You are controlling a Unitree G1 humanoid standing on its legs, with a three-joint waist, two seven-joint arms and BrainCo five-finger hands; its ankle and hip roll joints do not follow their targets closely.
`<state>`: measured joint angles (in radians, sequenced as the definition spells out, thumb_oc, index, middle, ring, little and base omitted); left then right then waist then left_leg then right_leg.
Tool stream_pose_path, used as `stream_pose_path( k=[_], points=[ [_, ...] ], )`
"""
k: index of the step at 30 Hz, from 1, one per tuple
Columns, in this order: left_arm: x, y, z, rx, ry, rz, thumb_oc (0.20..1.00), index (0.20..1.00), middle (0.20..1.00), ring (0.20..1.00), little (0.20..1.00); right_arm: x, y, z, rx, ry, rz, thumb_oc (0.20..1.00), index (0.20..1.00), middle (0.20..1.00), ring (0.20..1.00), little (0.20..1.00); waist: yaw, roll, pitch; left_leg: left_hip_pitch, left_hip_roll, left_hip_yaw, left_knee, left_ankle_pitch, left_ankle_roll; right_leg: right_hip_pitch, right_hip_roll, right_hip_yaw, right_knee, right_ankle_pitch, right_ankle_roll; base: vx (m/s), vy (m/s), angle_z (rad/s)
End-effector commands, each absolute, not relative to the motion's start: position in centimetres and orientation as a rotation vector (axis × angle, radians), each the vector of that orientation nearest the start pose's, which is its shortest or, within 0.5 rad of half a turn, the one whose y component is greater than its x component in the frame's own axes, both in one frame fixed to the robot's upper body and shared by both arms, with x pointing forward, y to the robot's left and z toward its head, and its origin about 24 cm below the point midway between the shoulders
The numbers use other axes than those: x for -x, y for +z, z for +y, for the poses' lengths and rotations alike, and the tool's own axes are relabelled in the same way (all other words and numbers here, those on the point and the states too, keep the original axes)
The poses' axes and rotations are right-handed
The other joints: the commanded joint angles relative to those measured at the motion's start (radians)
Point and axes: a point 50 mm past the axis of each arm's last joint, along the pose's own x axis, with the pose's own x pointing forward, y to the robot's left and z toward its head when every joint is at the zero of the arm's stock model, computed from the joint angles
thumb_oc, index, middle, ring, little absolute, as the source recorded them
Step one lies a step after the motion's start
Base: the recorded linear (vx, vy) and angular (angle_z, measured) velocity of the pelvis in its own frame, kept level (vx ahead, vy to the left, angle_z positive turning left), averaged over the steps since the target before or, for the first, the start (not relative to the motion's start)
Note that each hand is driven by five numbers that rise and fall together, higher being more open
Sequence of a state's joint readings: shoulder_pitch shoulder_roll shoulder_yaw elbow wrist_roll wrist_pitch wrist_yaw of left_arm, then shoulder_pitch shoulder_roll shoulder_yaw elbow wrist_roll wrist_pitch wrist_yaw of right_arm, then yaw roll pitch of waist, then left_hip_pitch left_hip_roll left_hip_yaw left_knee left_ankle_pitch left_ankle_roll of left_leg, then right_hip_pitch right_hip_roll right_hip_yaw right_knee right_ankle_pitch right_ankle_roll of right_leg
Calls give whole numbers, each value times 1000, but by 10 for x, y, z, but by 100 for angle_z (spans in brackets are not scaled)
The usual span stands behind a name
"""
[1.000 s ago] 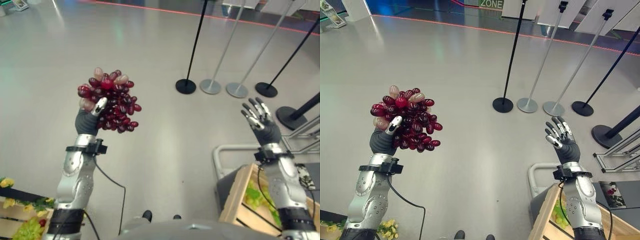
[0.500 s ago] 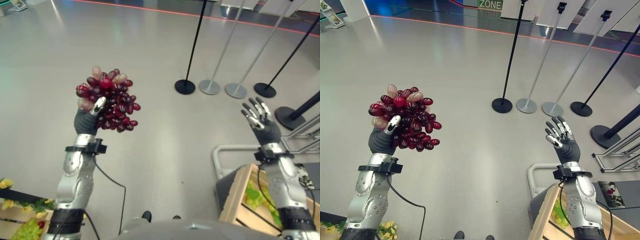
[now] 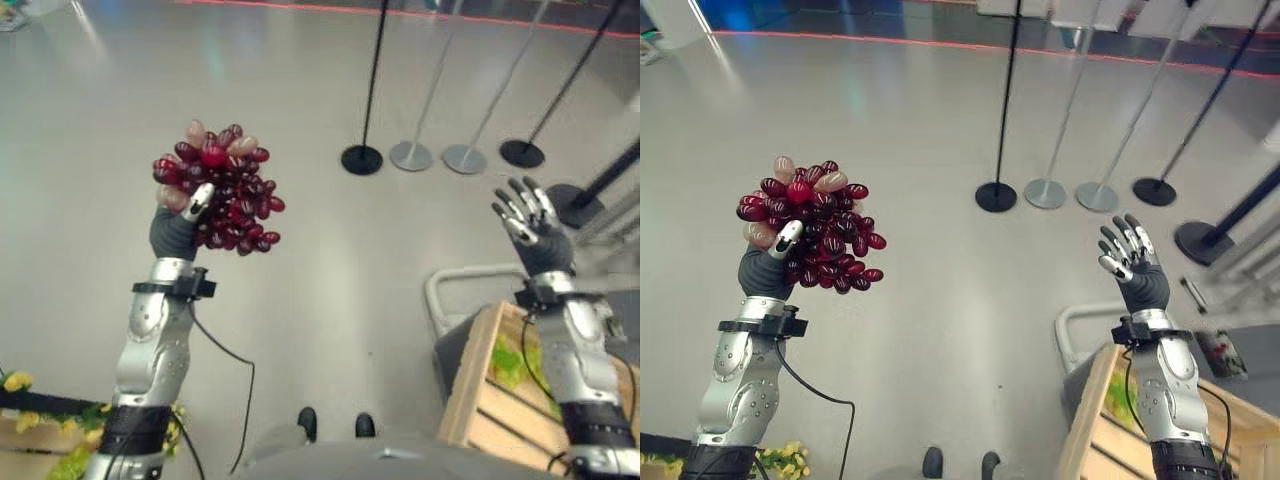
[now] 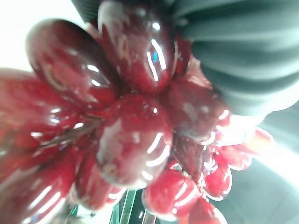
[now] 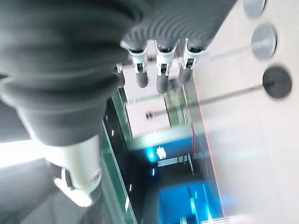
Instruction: Pick up the fruits from the basket on one side to the basket on the other side
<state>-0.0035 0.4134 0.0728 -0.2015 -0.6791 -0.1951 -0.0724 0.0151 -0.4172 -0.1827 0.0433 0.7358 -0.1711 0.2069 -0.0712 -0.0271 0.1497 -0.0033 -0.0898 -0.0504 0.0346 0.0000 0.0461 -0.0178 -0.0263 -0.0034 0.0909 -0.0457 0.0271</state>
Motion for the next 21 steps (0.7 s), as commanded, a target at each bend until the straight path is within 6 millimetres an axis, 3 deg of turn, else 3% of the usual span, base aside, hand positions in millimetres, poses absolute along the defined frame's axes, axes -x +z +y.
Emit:
stream_pose_path(
  k=[1,3,6,12,14,17,21],
  points=[
    [-244,166,237,159,-71,-613,200,200,200,200,200,-251,116,-266,-225,25,-390,1000,1000,1000,1000,1000,8,-28,-46,4,-30,38,139,-171,-33,-7,-33,-27,-4,-1,77,20,66,-52],
    [-242,166,239,145,-63,-611,200,200,200,200,200,-253,113,-263,-248,26,-385,1000,1000,1000,1000,1000,22,-24,-37,7,-22,62,143,-179,-27,-37,-34,-41,52,-12,89,-6,94,-45],
    [-237,167,244,130,-37,-621,200,200,200,200,200,-257,110,-253,-261,62,-375,1000,1000,1000,1000,1000,47,-11,-27,13,0,88,146,-184,-24,-62,-96,-105,89,-2,117,-23,19,-72],
    [-239,165,243,132,-41,-605,200,200,200,200,200,-254,109,-256,-227,67,-354,1000,1000,1000,1000,1000,47,3,-41,19,28,47,130,-173,-44,-43,-184,-25,59,65,134,15,-135,-1],
    [-240,166,244,134,-37,-610,200,200,200,200,200,-253,112,-255,-219,80,-360,1000,1000,1000,1000,1000,40,-13,-47,11,33,35,151,-178,-54,-16,-178,9,40,52,137,37,-229,29],
    [-237,162,248,136,-5,-598,200,200,200,200,200,-255,116,-253,-224,100,-373,1000,1000,1000,1000,1000,61,-32,-63,16,59,51,159,-186,-75,13,-175,-52,-11,31,137,28,-217,13],
    [-231,150,253,161,32,-562,200,200,200,200,200,-252,117,-253,-214,124,-368,1000,1000,1000,1000,1000,62,-34,-75,36,112,53,138,-156,-106,52,-134,-90,-52,8,115,13,-244,-7]
  ],
)
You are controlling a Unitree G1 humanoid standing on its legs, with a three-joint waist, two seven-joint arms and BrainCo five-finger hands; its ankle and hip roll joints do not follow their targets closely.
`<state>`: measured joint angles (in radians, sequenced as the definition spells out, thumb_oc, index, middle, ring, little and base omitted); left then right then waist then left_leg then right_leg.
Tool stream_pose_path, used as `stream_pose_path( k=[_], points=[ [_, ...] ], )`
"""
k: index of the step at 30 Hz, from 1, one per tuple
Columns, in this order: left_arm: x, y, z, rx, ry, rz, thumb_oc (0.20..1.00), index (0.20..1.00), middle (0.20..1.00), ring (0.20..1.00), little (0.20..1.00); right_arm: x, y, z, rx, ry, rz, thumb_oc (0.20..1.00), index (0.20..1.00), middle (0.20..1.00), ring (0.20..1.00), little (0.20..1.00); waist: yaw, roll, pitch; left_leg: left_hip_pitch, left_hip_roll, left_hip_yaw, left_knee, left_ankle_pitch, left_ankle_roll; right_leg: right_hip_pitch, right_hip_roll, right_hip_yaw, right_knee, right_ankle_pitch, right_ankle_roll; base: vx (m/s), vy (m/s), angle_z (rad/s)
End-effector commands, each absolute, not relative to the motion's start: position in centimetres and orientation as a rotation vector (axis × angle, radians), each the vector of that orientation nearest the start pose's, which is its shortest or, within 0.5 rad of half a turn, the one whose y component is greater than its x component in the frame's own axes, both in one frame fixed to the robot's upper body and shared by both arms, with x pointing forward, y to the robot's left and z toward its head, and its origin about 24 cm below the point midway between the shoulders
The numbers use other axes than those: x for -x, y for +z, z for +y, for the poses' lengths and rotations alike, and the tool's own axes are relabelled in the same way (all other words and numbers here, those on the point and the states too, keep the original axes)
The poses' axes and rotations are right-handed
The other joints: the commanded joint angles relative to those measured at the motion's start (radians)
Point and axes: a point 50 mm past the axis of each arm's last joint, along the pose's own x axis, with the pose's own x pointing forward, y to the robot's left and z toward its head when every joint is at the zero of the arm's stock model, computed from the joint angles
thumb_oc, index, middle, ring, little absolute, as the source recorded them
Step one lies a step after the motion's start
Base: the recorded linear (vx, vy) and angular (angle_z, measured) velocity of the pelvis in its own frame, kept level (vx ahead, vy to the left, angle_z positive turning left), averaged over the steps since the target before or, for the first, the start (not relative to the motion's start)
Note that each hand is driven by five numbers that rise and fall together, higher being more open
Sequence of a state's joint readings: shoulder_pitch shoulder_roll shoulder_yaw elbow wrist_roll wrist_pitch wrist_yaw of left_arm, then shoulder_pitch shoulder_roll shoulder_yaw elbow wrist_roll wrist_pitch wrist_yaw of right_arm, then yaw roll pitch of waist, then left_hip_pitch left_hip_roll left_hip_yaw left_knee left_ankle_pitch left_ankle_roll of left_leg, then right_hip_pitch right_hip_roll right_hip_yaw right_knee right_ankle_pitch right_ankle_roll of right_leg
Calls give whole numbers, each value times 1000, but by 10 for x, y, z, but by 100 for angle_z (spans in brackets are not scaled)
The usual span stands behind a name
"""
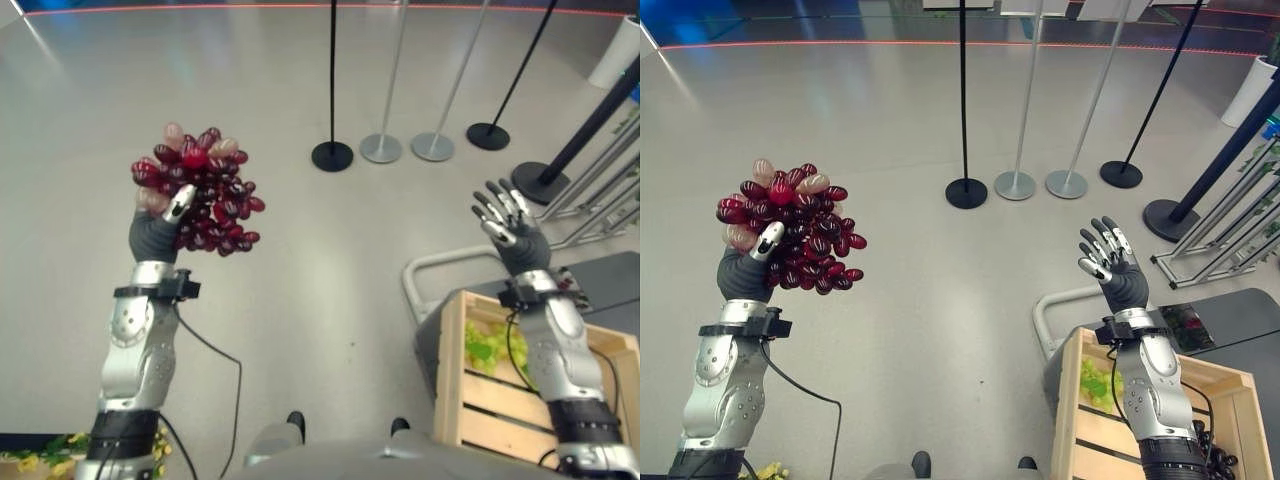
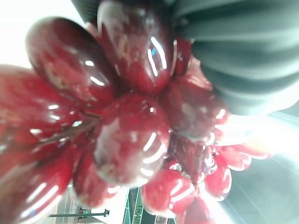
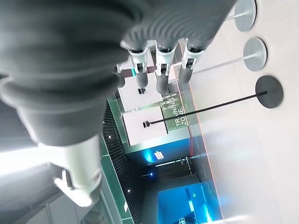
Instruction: Pick up the fruits from the basket on one side to the basket on the other side
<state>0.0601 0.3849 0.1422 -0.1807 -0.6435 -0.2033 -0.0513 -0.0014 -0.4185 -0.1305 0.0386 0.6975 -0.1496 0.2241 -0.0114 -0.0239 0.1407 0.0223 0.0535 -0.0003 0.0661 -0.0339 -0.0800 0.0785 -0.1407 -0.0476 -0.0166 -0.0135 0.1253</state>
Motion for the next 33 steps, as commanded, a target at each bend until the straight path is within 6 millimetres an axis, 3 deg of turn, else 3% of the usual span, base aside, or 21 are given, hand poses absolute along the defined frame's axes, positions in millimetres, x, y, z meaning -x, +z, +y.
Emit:
stream_pose_path(
  k=[1,9,15,17,19,20,25,28,30,33],
  points=[
    [-231,148,252,161,29,-552,200,200,200,200,200,-251,117,-254,-210,124,-363,1000,1000,1000,1000,1000,1,-37,-68,15,-20,2,92,-112,15,-39,-10,-50,51,-31,11,-6,-212,-13],
    [-234,145,245,169,2,-541,200,200,200,200,200,-251,120,-259,-191,121,-361,1000,1000,1000,1000,1000,-17,-17,-60,34,44,-9,-37,-10,-27,-30,39,-82,19,-48,-22,-55,-132,-1],
    [-236,146,239,180,-12,-544,200,200,200,200,200,-252,121,-258,-183,125,-365,1000,1000,1000,1000,1000,-17,-10,-51,22,53,-8,-31,2,-35,-8,44,-109,-1,-48,-25,-20,-23,9],
    [-239,151,234,169,-46,-559,200,200,200,200,200,-251,126,-263,-189,101,-394,1000,1000,1000,1000,1000,-31,-15,-30,-27,52,38,38,-9,-31,-8,25,-144,15,-51,-21,-86,91,45],
    [-243,160,230,166,-72,-595,200,200,200,200,200,-250,130,-265,-182,89,-416,1000,1000,1000,1000,1000,-52,-20,-14,-63,75,142,105,-22,-23,-16,-1,-184,30,-53,-18,-100,167,87],
    [-246,165,228,153,-89,-613,200,200,200,200,200,-250,133,-265,-171,89,-424,1000,1000,1000,1000,1000,-52,-20,-3,-87,82,159,139,-29,-22,-20,-13,-202,38,-53,-14,-55,198,97],
    [-247,164,227,124,-111,-595,200,200,200,200,200,-248,123,-264,-191,70,-393,1000,1000,1000,1000,1000,-36,-30,-5,-111,11,131,163,-82,21,-8,-87,-225,81,-31,19,76,271,37],
    [-246,171,230,59,-104,-615,200,200,200,200,200,-246,113,-261,-189,70,-357,1000,1000,1000,1000,1000,-27,-44,-7,-121,-35,102,164,-105,44,-21,-121,-200,133,-20,32,92,254,31],
    [-246,176,233,41,-102,-633,200,200,200,200,200,-246,112,-258,-189,77,-357,1000,1000,1000,1000,1000,-33,-46,-10,-129,-66,79,158,-105,60,-63,-122,-152,197,-5,30,95,266,44],
    [-244,178,235,36,-93,-636,200,200,200,200,200,-248,109,-252,-209,85,-354,1000,1000,1000,1000,1000,-33,-40,-8,-118,-82,74,146,-109,74,-103,-117,-132,260,-16,19,90,199,38]
  ],
)
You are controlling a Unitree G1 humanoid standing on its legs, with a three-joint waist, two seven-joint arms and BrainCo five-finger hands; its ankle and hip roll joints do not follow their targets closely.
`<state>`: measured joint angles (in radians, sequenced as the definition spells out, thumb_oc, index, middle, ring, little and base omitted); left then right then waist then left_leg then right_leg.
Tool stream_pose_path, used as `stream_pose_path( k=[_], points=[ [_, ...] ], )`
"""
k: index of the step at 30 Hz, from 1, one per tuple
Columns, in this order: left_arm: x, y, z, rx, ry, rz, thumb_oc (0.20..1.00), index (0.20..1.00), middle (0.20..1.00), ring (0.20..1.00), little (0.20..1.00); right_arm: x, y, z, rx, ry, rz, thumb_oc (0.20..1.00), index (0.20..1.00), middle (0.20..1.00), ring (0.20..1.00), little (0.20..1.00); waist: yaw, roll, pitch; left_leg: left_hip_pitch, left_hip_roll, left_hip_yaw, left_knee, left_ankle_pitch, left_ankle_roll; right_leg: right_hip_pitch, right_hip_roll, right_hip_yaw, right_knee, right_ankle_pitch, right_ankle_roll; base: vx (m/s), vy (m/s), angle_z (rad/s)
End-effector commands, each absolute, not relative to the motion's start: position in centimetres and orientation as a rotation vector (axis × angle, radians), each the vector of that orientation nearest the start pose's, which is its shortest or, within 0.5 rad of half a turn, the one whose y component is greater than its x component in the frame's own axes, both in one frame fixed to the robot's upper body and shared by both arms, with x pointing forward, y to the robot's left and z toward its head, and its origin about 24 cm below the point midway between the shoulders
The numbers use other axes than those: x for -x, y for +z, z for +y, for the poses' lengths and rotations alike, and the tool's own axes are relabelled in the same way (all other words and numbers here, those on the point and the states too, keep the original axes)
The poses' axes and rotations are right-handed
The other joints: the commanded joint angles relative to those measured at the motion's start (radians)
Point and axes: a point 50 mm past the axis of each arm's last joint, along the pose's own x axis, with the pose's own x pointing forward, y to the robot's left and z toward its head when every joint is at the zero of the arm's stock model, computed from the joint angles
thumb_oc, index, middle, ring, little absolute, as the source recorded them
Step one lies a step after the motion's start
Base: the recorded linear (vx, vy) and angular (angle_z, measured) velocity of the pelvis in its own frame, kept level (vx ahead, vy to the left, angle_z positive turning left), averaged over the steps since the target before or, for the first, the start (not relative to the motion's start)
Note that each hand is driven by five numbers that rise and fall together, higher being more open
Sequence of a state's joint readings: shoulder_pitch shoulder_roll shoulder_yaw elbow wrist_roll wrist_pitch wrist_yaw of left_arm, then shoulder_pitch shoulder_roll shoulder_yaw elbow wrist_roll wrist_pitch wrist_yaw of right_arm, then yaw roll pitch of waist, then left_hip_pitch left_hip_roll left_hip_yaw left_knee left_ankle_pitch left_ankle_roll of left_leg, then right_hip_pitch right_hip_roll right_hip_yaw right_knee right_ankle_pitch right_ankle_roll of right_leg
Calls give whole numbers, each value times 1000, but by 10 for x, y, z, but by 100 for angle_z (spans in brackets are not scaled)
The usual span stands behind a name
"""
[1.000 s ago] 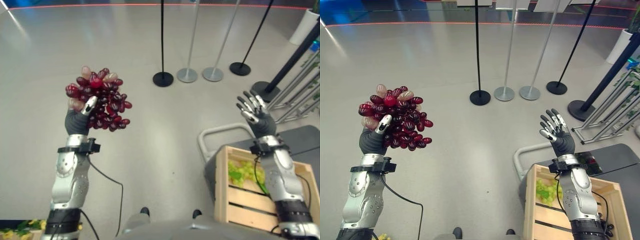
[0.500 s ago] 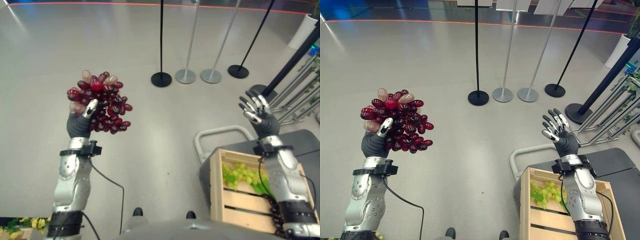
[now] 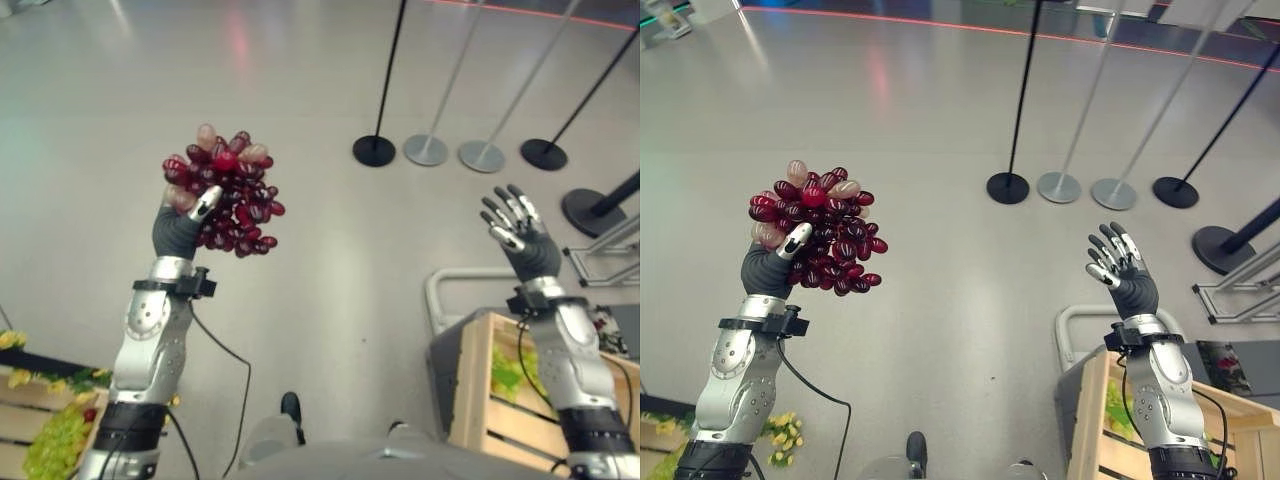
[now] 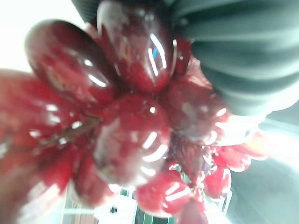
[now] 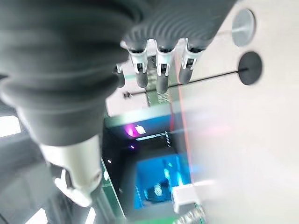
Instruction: Pick up the fruits from the basket on one side to the basket on the other side
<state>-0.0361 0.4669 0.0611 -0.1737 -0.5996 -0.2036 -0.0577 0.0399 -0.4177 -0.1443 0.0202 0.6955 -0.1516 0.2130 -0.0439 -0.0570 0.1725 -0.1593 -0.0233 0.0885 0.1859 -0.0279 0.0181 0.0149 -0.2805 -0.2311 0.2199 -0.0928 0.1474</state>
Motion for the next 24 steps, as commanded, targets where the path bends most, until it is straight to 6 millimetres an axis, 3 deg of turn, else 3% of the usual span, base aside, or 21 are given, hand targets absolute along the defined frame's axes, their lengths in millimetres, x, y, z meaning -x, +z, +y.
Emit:
stream_pose_path(
  k=[1,3,6,7,9,10,11,15,18,22,23,24],
  points=[
    [-242,178,237,31,-81,-640,200,200,200,200,200,-247,105,-247,-222,99,-345,1000,1000,1000,1000,1000,-3,-1,-32,81,-20,-26,14,-117,-11,-57,53,77,62,42,-13,134,160,2],
    [-242,176,239,35,-69,-636,200,200,200,200,200,-247,101,-244,-221,122,-322,1000,1000,1000,1000,1000,-21,1,-30,113,-35,-55,-23,-114,-8,-95,148,152,58,-16,-34,165,139,17],
    [-241,174,239,46,-66,-632,200,200,200,200,200,-245,99,-244,-163,151,-294,1000,1000,1000,1000,1000,-33,4,-27,133,-56,-107,-63,-92,-13,-129,196,227,-32,3,-40,136,-13,41],
    [-241,171,239,51,-65,-622,200,200,200,200,200,-244,98,-245,-158,163,-284,1000,1000,1000,1000,1000,-50,4,-26,144,-61,-141,-71,-88,-11,-138,237,304,-62,13,-46,126,-65,51],
    [-242,163,239,78,-70,-594,200,200,200,200,200,-242,94,-248,-154,152,-262,1000,1000,1000,1000,1000,-57,-1,-29,152,-74,-191,-75,-81,-14,-142,269,381,-77,34,-49,109,-81,83],
    [-242,163,239,78,-70,-594,200,200,200,200,200,-242,94,-248,-154,152,-262,1000,1000,1000,1000,1000,-58,-1,-29,152,-74,-192,-76,-81,-14,-142,269,380,-77,34,-50,124,-249,130],
    [-240,150,238,97,-72,-546,200,200,200,200,200,-239,90,-253,-128,137,-238,1000,1000,1000,1000,1000,-45,-8,-43,153,-84,-256,-79,-75,-22,-109,275,385,-110,42,-68,88,-203,116],
    [-237,139,241,113,-57,-504,200,200,200,200,200,-239,88,-256,-116,126,-231,1000,1000,1000,1000,1000,-40,-2,-55,154,-73,-287,-91,-64,-38,-86,278,348,-147,54,-76,67,-208,120],
    [-232,123,245,135,-24,-442,200,200,200,200,200,-239,93,-261,-99,105,-244,1000,1000,1000,1000,1000,-18,0,-66,139,-39,-344,-102,-38,-79,-50,287,283,-188,45,-95,32,-343,57],
    [-235,120,246,136,-4,-429,200,200,200,200,200,-242,99,-264,-95,86,-273,1000,1000,1000,1000,1000,-9,8,-40,89,-8,-395,-124,18,-126,-63,294,197,-174,19,-109,-138,-241,88],
    [-238,118,241,140,-20,-418,200,200,200,200,200,-241,102,-269,-72,63,-278,1000,1000,1000,1000,1000,-13,19,-21,56,2,-380,-136,53,-136,-72,288,147,-169,11,-108,-180,-153,91],
    [-239,118,241,140,-21,-419,200,200,200,200,200,-241,102,-270,-72,63,-279,1000,1000,1000,1000,1000,-16,20,-21,54,1,-385,-136,54,-137,-73,287,143,-168,9,-108,-216,-107,125]
  ],
)
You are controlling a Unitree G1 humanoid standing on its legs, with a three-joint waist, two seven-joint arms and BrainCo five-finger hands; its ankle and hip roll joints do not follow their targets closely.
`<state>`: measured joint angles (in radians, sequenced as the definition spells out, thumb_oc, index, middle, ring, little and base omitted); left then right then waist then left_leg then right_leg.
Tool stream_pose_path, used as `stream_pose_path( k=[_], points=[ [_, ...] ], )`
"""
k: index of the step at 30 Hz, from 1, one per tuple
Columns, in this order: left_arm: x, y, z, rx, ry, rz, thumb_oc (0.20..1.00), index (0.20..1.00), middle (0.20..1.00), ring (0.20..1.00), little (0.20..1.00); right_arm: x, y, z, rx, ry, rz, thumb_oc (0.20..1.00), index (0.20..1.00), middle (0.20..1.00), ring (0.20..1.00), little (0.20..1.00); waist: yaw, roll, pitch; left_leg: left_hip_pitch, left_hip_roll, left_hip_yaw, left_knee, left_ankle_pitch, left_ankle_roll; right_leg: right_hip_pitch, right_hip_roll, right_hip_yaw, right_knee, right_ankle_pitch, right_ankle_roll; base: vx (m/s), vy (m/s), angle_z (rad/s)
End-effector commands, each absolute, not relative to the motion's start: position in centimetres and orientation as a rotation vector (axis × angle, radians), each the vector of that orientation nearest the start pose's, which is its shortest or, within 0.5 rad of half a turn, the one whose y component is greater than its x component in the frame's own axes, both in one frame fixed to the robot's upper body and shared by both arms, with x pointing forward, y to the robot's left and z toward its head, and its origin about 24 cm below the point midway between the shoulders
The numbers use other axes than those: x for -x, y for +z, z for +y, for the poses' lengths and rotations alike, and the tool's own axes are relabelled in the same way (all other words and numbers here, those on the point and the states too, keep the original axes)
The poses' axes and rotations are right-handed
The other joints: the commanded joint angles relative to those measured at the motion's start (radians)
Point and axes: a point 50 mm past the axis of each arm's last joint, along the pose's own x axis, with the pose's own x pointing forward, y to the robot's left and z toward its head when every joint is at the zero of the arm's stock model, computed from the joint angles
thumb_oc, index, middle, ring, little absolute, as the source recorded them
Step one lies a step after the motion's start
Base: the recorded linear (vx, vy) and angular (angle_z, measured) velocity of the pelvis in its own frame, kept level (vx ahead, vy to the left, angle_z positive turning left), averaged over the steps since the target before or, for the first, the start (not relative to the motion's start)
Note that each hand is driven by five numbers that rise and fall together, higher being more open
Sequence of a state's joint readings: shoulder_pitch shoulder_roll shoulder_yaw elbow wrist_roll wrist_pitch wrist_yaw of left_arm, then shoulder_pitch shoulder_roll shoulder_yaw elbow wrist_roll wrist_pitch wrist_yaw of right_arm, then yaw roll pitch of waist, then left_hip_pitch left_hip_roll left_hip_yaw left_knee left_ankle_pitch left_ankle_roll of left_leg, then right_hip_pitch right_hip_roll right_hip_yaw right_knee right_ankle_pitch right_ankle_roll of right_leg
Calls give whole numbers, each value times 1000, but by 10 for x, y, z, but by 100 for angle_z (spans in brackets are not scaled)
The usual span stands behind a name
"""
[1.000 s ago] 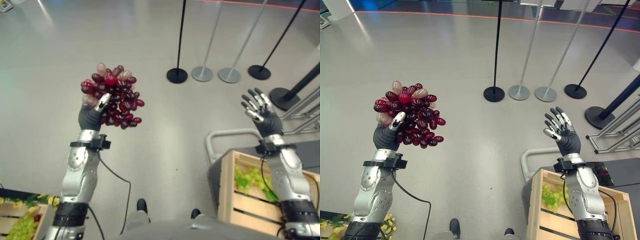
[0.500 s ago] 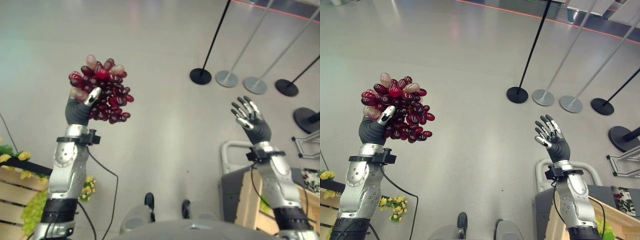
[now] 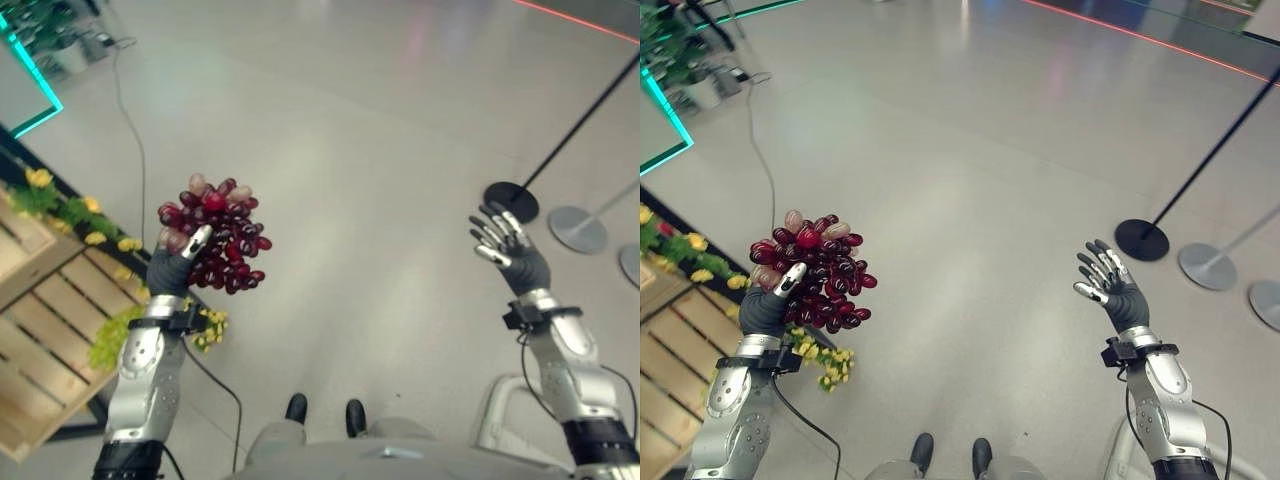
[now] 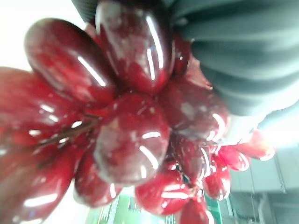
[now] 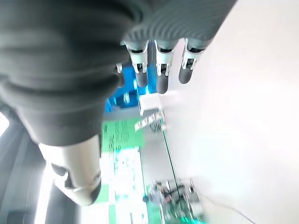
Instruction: Pick up the fruits from the basket on one side to the basket on the other side
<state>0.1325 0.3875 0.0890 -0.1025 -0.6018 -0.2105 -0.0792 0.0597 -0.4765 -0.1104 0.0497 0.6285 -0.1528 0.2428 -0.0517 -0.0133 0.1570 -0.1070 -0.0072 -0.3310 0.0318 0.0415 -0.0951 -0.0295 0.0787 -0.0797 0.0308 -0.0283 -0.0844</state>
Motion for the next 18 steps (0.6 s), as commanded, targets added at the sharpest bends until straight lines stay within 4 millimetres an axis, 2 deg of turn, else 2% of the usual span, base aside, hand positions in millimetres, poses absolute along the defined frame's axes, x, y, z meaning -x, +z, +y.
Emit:
stream_pose_path(
  k=[1,2,3,4,5,7,9,12,15,18],
  points=[
    [-242,116,237,142,-32,-409,200,200,200,200,200,-239,105,-275,-61,34,-292,1000,1000,1000,1000,1000,-29,-17,11,-16,16,163,7,-5,-20,-27,-91,-59,17,-59,134,-119,-28,104],
    [-242,116,237,142,-32,-409,200,200,200,200,200,-239,105,-275,-61,34,-293,1000,1000,1000,1000,1000,-30,-17,9,-20,15,162,6,0,-19,-30,-92,-61,15,-55,134,-151,-37,117],
    [-244,117,235,136,-40,-412,200,200,200,200,200,-240,106,-277,-52,21,-297,1000,1000,1000,1000,1000,-32,-17,14,-25,35,221,14,-2,-21,-29,-104,-79,10,-51,139,-59,-22,87],
    [-245,120,234,127,-49,-424,200,200,200,200,200,-240,107,-277,-46,12,-301,1000,1000,1000,1000,1000,-33,-20,12,-17,54,251,25,-15,-20,-30,-114,-93,9,-49,140,-47,-26,78],
    [-244,120,234,127,-49,-424,200,200,200,200,200,-240,107,-277,-46,12,-301,1000,1000,1000,1000,1000,-32,-20,13,-16,55,252,28,-19,-20,-29,-113,-92,9,-50,140,-53,-45,60],
    [-244,118,235,122,-45,-417,200,200,200,200,200,-239,105,-277,-47,11,-294,1000,1000,1000,1000,1000,-30,-31,7,20,88,291,73,-64,-17,-31,-128,-121,8,-45,136,-59,-38,40],
    [-243,115,236,131,-33,-407,200,200,200,200,200,-237,103,-278,-49,-7,-290,1000,1000,1000,1000,1000,-32,-29,4,49,117,307,75,-83,-16,-35,-131,-142,14,-55,134,-23,12,45],
    [-242,111,240,125,-4,-392,200,200,200,200,200,-237,102,-279,-65,-29,-298,1000,1000,1000,1000,1000,-38,-7,8,86,158,346,31,-72,-26,-45,-139,-189,45,-72,137,1,78,48],
    [-245,110,240,117,1,-384,200,200,200,200,200,-237,101,-281,-63,-47,-300,1000,1000,1000,1000,1000,-38,2,23,66,163,375,-4,-44,-31,-58,-148,-219,76,-78,142,-4,110,82],
    [-244,109,246,83,29,-373,200,200,200,200,200,-239,98,-278,-63,-56,-290,1000,1000,1000,1000,1000,-20,-8,43,54,156,368,-4,-47,-26,-72,-158,-222,114,-83,146,35,107,40]
  ],
)
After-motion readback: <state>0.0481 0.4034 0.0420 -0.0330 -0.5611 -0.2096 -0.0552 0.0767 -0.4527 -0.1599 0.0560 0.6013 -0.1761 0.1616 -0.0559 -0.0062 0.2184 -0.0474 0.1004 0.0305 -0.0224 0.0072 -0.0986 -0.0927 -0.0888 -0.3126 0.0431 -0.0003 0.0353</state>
